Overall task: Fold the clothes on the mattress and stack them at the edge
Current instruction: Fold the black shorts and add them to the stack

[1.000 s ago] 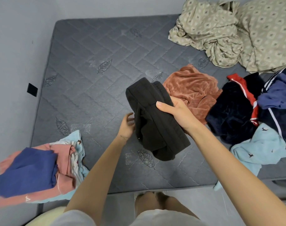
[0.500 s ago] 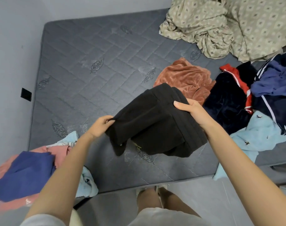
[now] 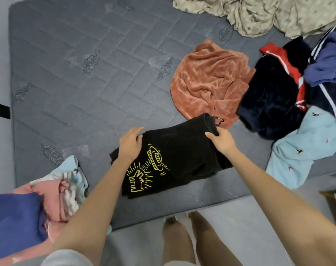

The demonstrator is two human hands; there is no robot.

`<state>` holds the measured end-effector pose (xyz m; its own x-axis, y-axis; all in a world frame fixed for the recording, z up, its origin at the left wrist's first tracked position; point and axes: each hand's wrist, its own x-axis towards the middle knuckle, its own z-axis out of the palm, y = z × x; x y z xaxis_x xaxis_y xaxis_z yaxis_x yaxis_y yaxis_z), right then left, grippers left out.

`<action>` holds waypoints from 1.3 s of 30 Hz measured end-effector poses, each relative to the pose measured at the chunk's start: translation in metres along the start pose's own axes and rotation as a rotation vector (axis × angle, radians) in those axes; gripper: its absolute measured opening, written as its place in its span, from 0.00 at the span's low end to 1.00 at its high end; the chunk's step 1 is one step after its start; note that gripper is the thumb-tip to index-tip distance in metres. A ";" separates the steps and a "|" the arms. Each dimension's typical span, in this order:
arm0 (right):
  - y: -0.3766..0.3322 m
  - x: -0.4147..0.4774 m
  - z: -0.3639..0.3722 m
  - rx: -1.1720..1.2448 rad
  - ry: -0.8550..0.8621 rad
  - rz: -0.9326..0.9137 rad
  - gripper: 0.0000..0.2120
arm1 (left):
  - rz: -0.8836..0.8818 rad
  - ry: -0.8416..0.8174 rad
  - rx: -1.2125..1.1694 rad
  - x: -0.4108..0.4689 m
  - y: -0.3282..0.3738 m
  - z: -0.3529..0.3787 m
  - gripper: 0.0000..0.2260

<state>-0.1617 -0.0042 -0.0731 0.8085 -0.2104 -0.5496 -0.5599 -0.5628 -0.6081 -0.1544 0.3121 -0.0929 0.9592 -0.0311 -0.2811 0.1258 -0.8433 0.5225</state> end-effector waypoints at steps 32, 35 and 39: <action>-0.006 -0.013 0.266 -0.505 -0.571 -0.429 0.22 | -0.753 -0.050 -0.922 -0.061 -0.159 0.101 0.23; 0.010 -0.002 0.259 -0.514 -0.323 -0.455 0.23 | -0.808 0.099 -0.943 -0.065 -0.173 0.111 0.14; 0.016 0.009 0.251 -0.420 -0.082 -0.480 0.30 | -0.855 0.194 -0.888 -0.077 -0.178 0.121 0.14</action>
<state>-0.2091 0.1858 -0.2311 0.9257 0.1952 -0.3239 -0.0068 -0.8478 -0.5303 -0.2817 0.3995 -0.2611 0.4979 0.4915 -0.7145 0.7820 0.1018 0.6149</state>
